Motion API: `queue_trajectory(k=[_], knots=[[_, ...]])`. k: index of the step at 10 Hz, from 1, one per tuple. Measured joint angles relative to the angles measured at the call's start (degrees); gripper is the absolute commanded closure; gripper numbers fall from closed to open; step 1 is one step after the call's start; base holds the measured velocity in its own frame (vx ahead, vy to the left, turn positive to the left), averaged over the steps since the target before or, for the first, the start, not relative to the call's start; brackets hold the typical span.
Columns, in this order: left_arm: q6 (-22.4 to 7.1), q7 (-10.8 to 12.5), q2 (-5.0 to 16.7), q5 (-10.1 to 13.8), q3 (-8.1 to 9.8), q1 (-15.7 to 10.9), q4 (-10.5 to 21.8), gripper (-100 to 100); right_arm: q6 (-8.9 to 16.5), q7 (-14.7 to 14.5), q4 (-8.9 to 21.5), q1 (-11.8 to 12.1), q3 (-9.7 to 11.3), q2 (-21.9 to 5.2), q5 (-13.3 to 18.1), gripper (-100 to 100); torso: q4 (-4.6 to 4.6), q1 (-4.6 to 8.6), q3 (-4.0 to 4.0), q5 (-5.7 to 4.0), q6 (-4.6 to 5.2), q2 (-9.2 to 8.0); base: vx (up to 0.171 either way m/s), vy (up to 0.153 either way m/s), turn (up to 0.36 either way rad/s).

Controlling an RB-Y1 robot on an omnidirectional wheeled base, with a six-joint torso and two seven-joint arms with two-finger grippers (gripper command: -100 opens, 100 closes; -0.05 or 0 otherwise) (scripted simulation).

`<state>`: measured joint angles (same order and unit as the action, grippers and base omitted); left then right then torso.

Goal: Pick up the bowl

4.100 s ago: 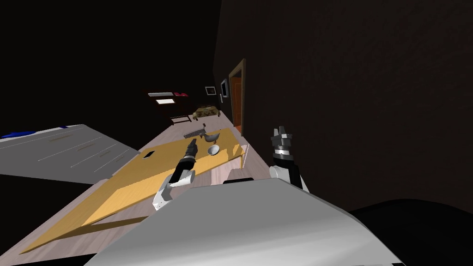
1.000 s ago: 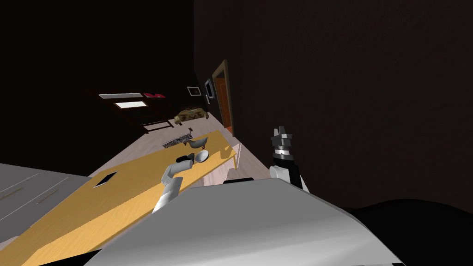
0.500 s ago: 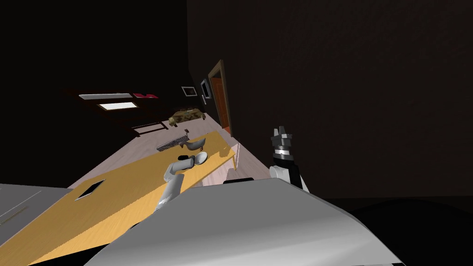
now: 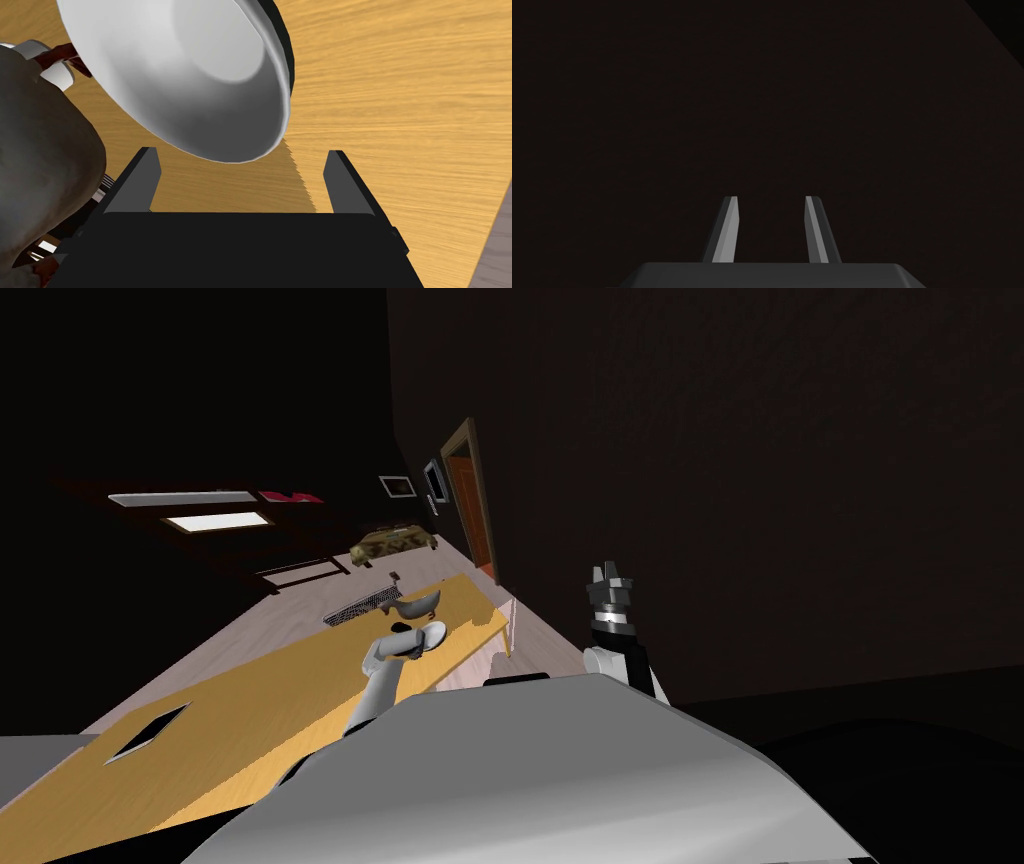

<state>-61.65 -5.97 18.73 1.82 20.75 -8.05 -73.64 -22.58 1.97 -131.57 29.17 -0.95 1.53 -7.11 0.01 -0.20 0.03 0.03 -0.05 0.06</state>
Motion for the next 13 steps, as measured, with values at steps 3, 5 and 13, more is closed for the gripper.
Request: queue_trajectory(k=[3, 5, 13], knots=[[-2.9, 0.1, -0.8, -0.6, 0.14, -1.2, 3.9, -100, 0.0, 0.0, 0.0, 0.0, 0.0, 0.0, 0.0, 0, 0.02, -0.09, 0.05, 0.02, -0.01, 0.09, 0.03, 0.059, -0.06], [-3.1, 0.1, -0.8, -0.6, 0.15, -1.3, 4.1, -100, 0.0, 0.0, 0.0, 0.0, 0.0, 0.0, 0.0, 0, 0.0, 0.14, -0.01, -0.03, -0.02, -0.02, -0.001, -0.004, -0.082], [3.9, -1.1, 4.5, 4.1, 4.33, 0.4, 13.4, -100, 0.0, 0.0, 0.0, 0.0, 0.0, 0.0, 0.0, 0, -0.02, 0.3, -0.06, -0.07, -0.02, -0.1, -0.009, -0.025, -0.118]])
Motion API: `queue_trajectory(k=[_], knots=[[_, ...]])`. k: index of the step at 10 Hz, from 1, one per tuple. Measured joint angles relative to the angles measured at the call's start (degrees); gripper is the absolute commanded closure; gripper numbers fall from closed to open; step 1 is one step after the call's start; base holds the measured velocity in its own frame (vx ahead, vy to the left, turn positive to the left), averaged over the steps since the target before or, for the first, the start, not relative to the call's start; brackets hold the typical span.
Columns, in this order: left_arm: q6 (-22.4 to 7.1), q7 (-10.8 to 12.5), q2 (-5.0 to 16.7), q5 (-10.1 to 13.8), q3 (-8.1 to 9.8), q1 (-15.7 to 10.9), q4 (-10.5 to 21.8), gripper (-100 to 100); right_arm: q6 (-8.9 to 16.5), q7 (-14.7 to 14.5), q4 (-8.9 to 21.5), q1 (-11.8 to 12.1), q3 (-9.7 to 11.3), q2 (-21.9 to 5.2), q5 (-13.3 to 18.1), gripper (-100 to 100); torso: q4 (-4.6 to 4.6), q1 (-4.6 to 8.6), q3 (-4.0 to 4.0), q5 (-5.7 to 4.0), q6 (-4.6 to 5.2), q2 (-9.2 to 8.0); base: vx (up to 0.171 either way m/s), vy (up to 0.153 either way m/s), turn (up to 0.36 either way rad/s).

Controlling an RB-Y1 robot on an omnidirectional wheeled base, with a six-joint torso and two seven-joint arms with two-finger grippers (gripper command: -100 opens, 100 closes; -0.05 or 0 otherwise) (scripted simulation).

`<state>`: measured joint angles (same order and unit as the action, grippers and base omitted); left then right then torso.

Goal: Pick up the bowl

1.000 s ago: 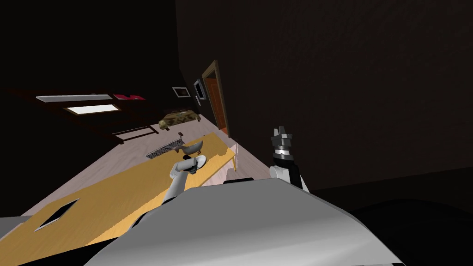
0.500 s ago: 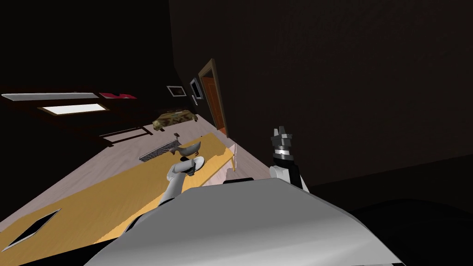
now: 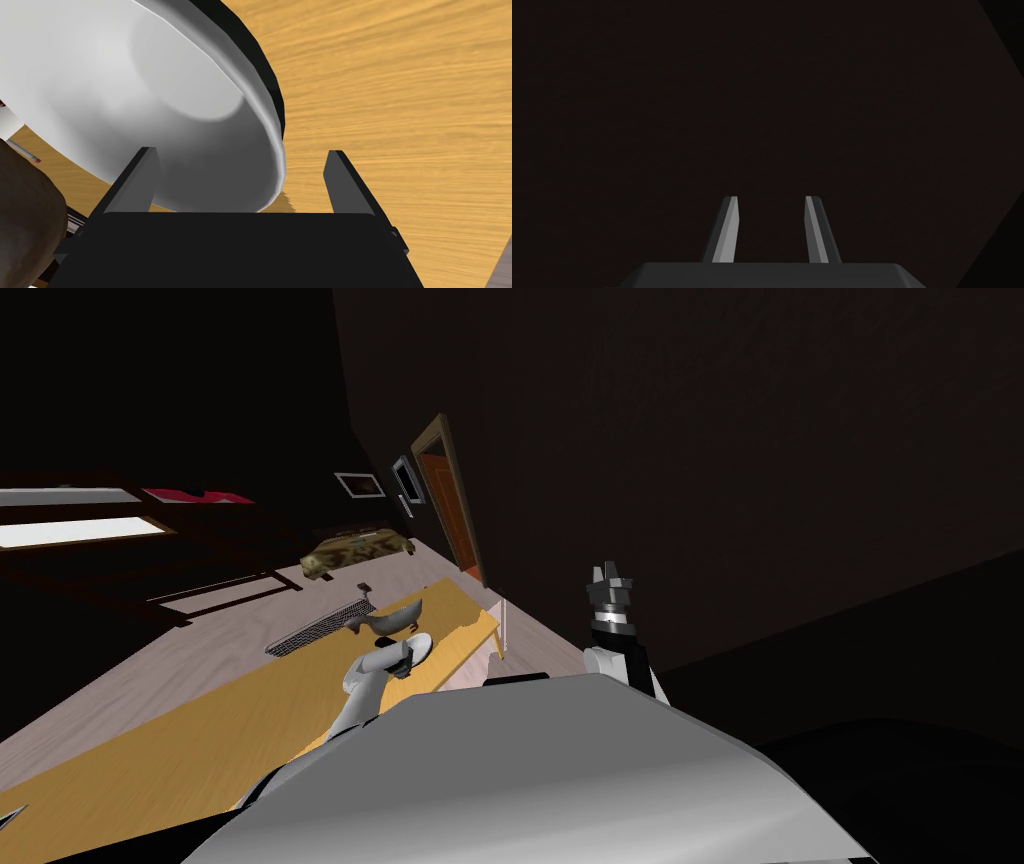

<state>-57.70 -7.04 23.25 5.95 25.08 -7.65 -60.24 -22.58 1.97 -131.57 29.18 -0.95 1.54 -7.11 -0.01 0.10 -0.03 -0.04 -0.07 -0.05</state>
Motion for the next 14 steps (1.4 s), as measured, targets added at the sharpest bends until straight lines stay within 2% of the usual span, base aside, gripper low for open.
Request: queue_trajectory(k=[1, 5, 6, 7, 9, 12, 13, 14], knots=[[0.2, 0.0, 0.0, 0.0, 0.03, 0.0, 0.1, 100, 0.0, 0.0, 0.0, 0.0, 0.0, 0.0, 0.0, 0, 0.0, -0.06, 0.01, 0.01, -0.01, 0.02, 0.0, 0.0, 0.0], [0.1, 0.0, 0.0, 0.0, 0.04, 0.0, 0.2, 100, 0.0, 0.0, 0.0, 0.0, 0.0, 0.0, 0.0, 0, 0.0, -0.1, 0.02, 0.01, 0.01, 0.04, -0.001, -0.001, 0.003], [0.1, 0.0, 0.0, 0.0, 0.03, 0.0, 0.2, 0, 0.0, 0.0, 0.0, 0.0, 0.0, 0.0, 0.0, 0, -0.01, -0.09, 0.01, 0.0, 0.01, 0.03, 0.0, 0.0, 0.0], [0.1, 0.0, 0.0, 0.0, 0.03, 0.0, 0.2, 100, 0.0, 0.0, 0.0, 0.0, 0.0, 0.0, 0.0, 0, -0.01, -0.08, 0.01, -0.01, 0.01, 0.03, 0.005, 0.026, 0.183], [-2.1, 0.4, -1.8, -1.4, -1.21, 0.0, -3.5, 100, 0.0, 0.0, 0.0, 0.0, 0.0, 0.0, 0.0, 0, -0.02, -0.18, 0.0, -0.03, -0.05, 0.03, 0.015, 0.042, 0.224], [-4.9, 1.0, -3.9, -3.5, -2.98, -1.1, -6.7, 100, 0.0, 0.0, 0.0, 0.0, 0.0, 0.0, 0.0, 0, -0.05, -0.1, -0.02, -0.05, 0.0, 0.01, 0.011, 0.029, 0.143], [-6.3, 1.1, -5.0, -4.3, -3.75, -1.1, -8.9, 100, 0.0, 0.0, 0.0, 0.0, 0.0, 0.0, 0.0, 0, -0.07, -0.1, -0.04, -0.07, -0.03, -0.01, 0.007, 0.011, 0.041], [-6.7, 1.2, -5.1, -4.4, -3.85, -1.1, -9.2, 0, 0.0, 0.0, 0.0, 0.0, 0.0, 0.0, 0.0, 0, -0.07, -0.06, -0.05, -0.07, 0.01, -0.03, 0.0, 0.0, 0.0]])
